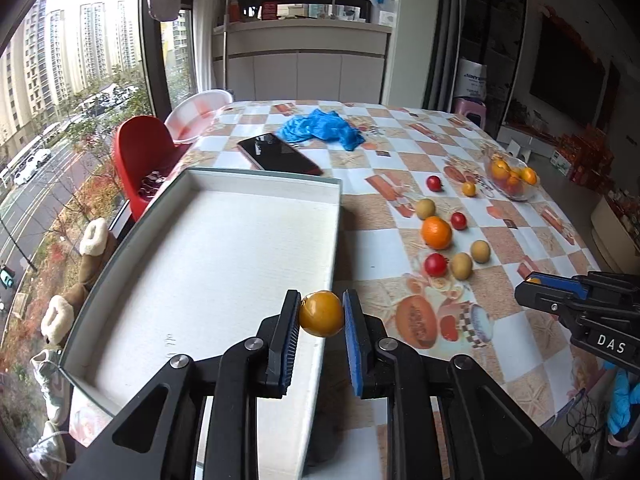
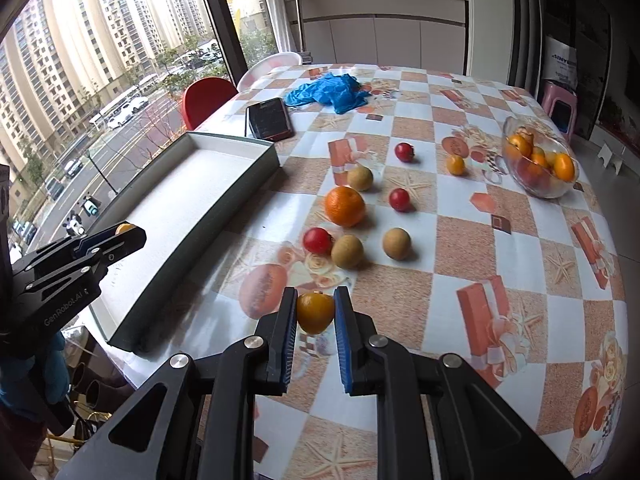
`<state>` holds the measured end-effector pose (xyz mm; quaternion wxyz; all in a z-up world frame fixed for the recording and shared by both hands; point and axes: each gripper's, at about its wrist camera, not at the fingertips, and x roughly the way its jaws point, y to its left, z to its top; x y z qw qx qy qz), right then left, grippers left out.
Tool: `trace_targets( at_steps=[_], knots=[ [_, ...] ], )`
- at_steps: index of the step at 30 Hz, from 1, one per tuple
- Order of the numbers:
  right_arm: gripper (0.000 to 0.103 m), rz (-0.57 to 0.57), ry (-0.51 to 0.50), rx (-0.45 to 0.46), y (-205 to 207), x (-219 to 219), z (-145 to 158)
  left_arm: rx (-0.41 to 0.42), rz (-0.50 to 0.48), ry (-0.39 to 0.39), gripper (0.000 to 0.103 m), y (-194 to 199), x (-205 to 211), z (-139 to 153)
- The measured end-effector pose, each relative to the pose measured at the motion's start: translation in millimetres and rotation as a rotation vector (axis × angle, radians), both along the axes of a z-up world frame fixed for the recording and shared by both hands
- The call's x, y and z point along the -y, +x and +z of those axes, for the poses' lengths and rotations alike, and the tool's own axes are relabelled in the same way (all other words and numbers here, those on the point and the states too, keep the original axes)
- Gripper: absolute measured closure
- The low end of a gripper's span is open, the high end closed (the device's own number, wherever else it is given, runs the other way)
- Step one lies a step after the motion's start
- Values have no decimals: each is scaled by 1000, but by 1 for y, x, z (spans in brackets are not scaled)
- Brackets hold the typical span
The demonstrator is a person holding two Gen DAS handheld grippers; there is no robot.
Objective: Organize fruits
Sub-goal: 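Carry the left orange into the white tray and release while the right does likewise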
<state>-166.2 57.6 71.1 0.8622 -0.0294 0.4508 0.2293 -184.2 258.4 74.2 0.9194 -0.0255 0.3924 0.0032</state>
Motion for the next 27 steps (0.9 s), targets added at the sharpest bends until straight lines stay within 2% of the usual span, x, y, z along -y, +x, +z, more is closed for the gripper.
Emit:
trace_targets(
  at_steps=[6, 14, 23, 27],
  knots=[
    [83, 82, 1, -8, 1, -54, 5, -16, 83, -9, 81, -8, -43, -11],
    [83, 177, 0, -25, 0, -117, 5, -27, 149, -8, 81, -11, -81, -23],
    [83, 244, -11, -69, 3, -172, -11, -47, 195, -22, 81, -6, -106, -38],
    [82, 281, -51, -100, 0, -189, -27, -67, 198, -12, 81, -5, -108, -47]
  ],
)
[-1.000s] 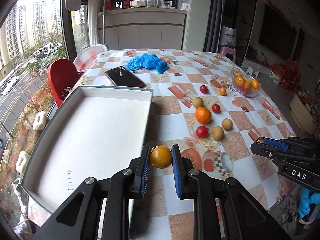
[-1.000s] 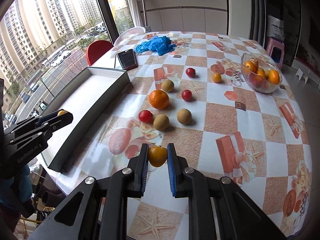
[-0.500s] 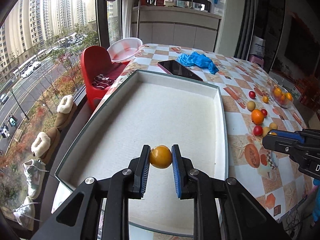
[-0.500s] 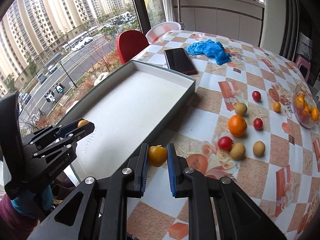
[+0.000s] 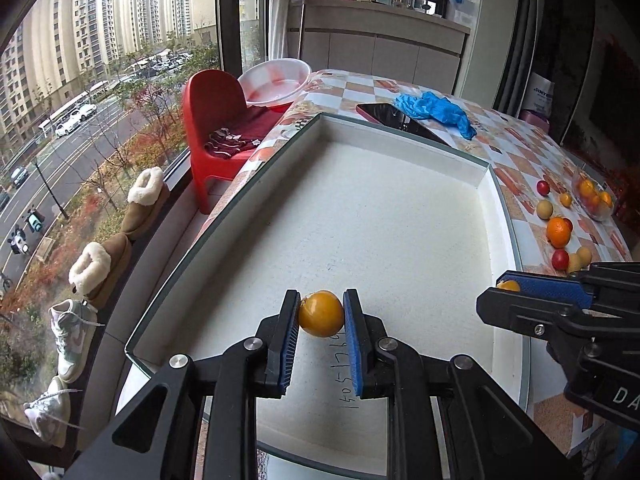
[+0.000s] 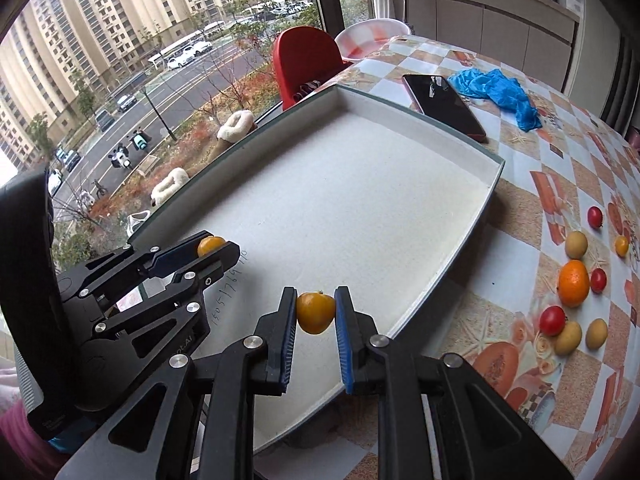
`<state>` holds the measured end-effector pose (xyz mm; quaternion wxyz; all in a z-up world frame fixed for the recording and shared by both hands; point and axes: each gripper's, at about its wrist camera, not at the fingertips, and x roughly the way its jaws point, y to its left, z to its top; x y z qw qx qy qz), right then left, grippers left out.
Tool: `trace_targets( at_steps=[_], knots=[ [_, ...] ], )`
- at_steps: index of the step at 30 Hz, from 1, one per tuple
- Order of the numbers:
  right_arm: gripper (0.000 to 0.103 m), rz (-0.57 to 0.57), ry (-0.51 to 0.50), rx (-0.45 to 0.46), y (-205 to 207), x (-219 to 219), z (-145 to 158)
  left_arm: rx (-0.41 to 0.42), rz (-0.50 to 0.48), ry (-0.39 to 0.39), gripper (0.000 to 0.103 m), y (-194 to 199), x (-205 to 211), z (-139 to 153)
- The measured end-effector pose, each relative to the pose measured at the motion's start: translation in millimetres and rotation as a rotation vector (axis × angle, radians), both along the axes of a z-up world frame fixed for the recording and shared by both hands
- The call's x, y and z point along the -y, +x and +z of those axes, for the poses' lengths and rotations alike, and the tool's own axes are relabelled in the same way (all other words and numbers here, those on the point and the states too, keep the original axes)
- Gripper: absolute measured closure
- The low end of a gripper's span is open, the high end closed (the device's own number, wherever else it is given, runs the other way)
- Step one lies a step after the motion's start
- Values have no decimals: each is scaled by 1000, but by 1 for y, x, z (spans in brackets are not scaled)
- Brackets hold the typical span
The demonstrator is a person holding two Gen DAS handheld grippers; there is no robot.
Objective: Organize fruits
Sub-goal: 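Carry the left orange into the white tray and release while the right does likewise, then move both tools back over the fruits on the tablecloth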
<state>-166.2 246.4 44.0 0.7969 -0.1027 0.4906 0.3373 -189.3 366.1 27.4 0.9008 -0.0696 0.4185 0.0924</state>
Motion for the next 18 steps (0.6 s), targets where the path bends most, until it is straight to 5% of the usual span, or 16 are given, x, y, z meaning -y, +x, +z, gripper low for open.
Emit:
trace_targets(
  at_steps=[3, 7, 9, 10, 18],
  knots=[
    [80, 12, -45, -32, -1, -2, -14, -16, -2, 0, 81, -1, 1, -6],
    [51, 0, -42, -28, 0, 1, -12, -18, -19, 20, 72, -2, 4, -10],
    [36, -32, -66, 24, 3, 5, -3, -18, 27, 62, 30, -3, 3, -10],
    [21, -39, -48, 34, 5, 8, 3, -7, 58, 76, 10, -4, 0, -9],
    [0, -179, -1, 100, 17, 56, 30, 33, 62, 37, 5, -5, 0, 3]
  ],
)
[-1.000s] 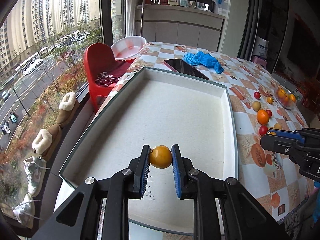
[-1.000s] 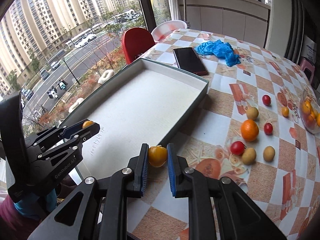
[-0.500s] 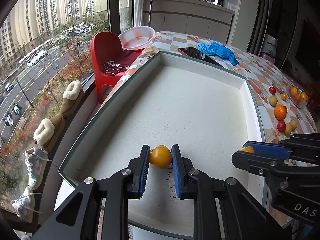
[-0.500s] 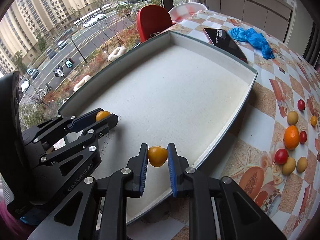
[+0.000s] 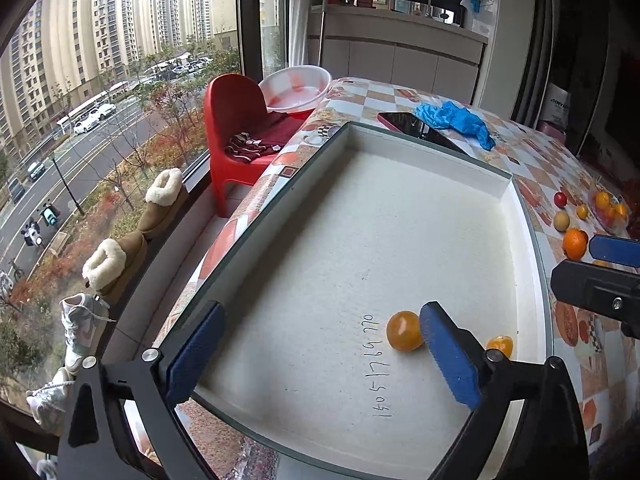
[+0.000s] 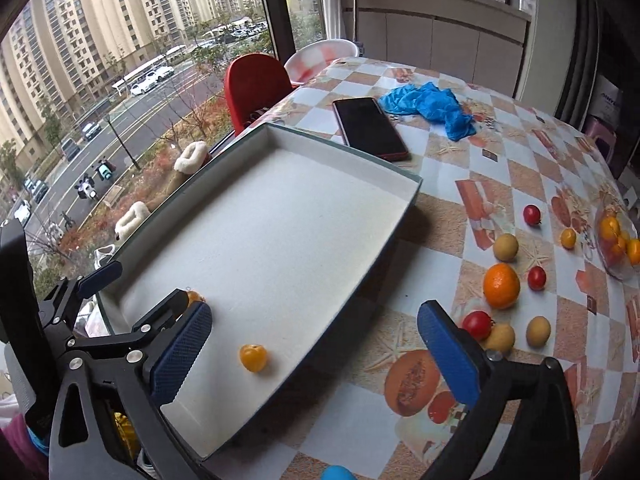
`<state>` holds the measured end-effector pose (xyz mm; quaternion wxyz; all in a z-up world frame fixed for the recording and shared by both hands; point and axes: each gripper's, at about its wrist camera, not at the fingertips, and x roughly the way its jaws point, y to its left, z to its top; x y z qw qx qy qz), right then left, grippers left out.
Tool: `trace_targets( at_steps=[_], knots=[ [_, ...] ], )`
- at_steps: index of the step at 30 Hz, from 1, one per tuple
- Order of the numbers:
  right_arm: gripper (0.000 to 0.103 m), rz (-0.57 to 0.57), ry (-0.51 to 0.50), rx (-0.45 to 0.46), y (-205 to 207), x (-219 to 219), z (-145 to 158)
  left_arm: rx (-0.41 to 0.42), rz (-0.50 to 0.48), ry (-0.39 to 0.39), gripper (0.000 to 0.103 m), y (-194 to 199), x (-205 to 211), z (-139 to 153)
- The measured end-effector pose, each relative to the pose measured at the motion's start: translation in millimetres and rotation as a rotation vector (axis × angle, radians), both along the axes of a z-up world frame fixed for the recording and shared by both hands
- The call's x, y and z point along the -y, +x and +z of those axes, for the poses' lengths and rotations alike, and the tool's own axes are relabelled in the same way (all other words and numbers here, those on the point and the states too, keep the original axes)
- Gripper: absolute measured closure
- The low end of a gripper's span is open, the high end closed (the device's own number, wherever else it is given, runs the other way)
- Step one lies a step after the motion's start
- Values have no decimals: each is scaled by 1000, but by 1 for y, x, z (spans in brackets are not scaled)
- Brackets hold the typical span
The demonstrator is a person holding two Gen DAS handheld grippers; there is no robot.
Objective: Organize fruits
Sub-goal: 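Move both tools back over the fruits on the tablecloth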
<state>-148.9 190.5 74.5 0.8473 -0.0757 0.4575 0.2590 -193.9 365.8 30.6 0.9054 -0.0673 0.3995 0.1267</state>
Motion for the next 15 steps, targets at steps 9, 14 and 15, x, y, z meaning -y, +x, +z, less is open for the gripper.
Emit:
trace_targets(
  at_steps=[9, 14, 15],
  knots=[
    [0, -174, -29, -61, 24, 70, -25, 12, -109, 9, 5, 10, 44, 15],
    [0, -245, -25, -87, 29, 106, -32, 15, -159, 48, 5, 14, 70, 22],
    [0, -257, -21, -94, 30, 113, -34, 15, -167, 54, 5, 15, 74, 24]
  ],
)
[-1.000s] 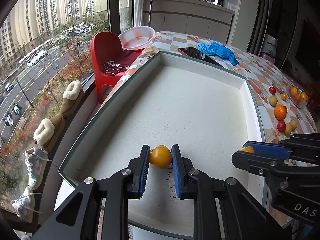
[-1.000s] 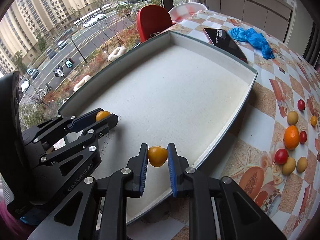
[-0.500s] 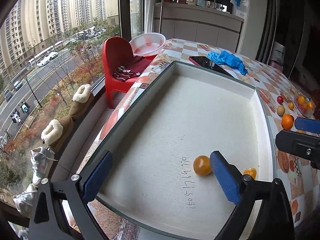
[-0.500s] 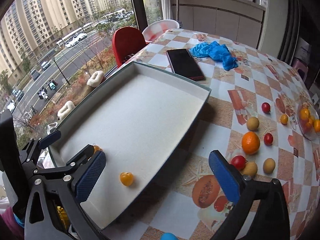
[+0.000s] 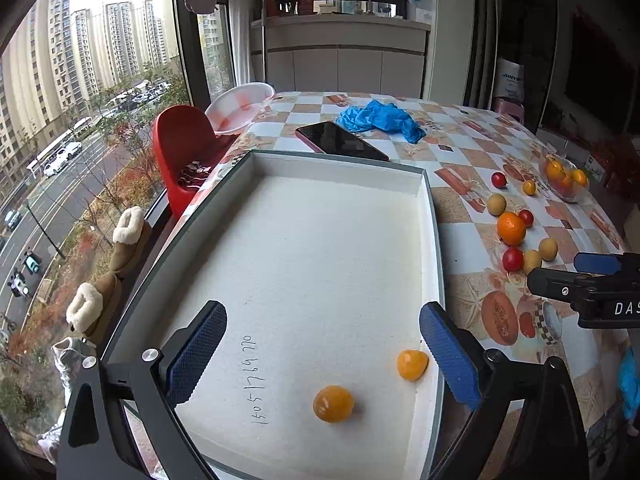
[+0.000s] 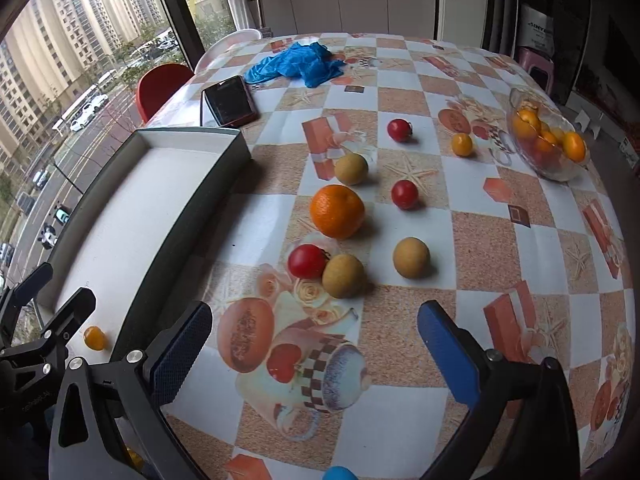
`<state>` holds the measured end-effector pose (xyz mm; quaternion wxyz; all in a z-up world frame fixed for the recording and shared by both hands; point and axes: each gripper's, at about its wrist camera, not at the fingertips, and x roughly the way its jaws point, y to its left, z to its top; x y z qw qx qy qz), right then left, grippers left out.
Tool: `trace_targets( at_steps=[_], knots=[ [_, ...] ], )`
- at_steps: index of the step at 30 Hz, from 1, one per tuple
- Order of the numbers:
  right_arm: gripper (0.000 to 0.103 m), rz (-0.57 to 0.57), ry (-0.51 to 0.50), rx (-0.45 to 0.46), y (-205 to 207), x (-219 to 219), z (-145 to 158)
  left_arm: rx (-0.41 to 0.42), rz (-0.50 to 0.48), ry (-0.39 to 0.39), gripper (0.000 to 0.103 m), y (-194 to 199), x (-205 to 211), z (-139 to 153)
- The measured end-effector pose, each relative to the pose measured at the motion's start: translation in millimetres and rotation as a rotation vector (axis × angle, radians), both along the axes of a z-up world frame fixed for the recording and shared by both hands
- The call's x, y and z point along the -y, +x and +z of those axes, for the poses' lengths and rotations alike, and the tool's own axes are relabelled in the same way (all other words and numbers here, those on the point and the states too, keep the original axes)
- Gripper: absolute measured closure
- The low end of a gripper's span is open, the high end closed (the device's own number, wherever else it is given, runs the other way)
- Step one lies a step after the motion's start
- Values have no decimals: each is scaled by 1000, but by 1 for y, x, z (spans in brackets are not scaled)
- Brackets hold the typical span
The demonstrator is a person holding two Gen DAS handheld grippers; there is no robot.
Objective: Organize fruits
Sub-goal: 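Move both tools back over the fruits on the tablecloth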
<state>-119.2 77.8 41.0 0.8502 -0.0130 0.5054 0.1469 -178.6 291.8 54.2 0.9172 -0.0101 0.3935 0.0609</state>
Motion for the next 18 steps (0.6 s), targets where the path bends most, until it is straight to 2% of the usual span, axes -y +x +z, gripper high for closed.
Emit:
trace_targets(
  at_steps=[9, 18],
  knots=[
    [0, -85, 1, -22, 5, 48, -11, -7, -62, 25, 5, 7, 36, 7],
    [0, -122, -32, -30, -4, 76, -23, -20, -122, 44, 5, 9, 69, 9]
  ],
)
